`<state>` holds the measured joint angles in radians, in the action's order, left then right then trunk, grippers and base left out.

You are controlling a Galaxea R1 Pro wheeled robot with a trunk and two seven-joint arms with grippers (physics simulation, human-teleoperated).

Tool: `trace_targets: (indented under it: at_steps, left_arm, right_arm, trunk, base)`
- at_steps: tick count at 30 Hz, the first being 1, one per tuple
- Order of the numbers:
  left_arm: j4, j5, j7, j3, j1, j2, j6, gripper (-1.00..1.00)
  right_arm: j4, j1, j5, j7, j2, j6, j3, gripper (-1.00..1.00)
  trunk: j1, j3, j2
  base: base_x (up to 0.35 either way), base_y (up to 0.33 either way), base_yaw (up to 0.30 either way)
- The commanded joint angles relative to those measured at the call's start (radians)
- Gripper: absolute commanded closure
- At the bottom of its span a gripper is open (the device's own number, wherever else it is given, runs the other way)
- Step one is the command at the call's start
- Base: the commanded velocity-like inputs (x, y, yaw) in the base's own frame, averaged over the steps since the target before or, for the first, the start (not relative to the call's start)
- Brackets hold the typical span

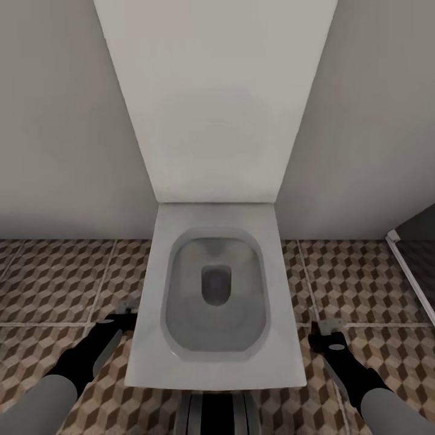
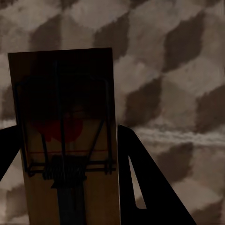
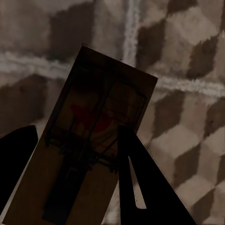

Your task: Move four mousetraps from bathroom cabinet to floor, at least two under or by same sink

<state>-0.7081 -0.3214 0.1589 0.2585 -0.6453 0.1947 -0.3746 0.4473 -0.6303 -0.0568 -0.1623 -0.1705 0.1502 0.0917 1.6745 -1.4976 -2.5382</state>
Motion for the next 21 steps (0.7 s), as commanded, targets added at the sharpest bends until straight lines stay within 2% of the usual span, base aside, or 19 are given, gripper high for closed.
trace_targets:
  at_steps: [1, 15, 21]
  left_arm:
    - [-0.001, -0.007, 0.008, 0.007, 0.0, 0.002, -0.004, 1.0]
    - [0.002, -0.008, 0.008, 0.005, 0.0, 0.004, -0.004, 1.0]
    - [0.002, -0.009, 0.009, 0.007, 0.0, 0.005, -0.004, 1.0]
  right_arm:
    - [0.002, 0.0, -0.006, -0.006, -0.001, 0.009, 0.008, 1.0]
    - [0.007, 0.0, -0.006, -0.006, -0.001, 0.009, 0.007, 1.0]
    - [0.012, 0.0, -0.006, -0.006, -0.001, 0.009, 0.005, 1.0]
  trunk:
    - [0.0, -0.005, -0.001]
    - [0.007, -0.059, -0.004]
    - [0.007, -0.059, -0.004]
  base:
    - [0.0, 0.0, 0.0]
    - [0.0, 0.0, 0.0]
    - [0.0, 0.0, 0.0]
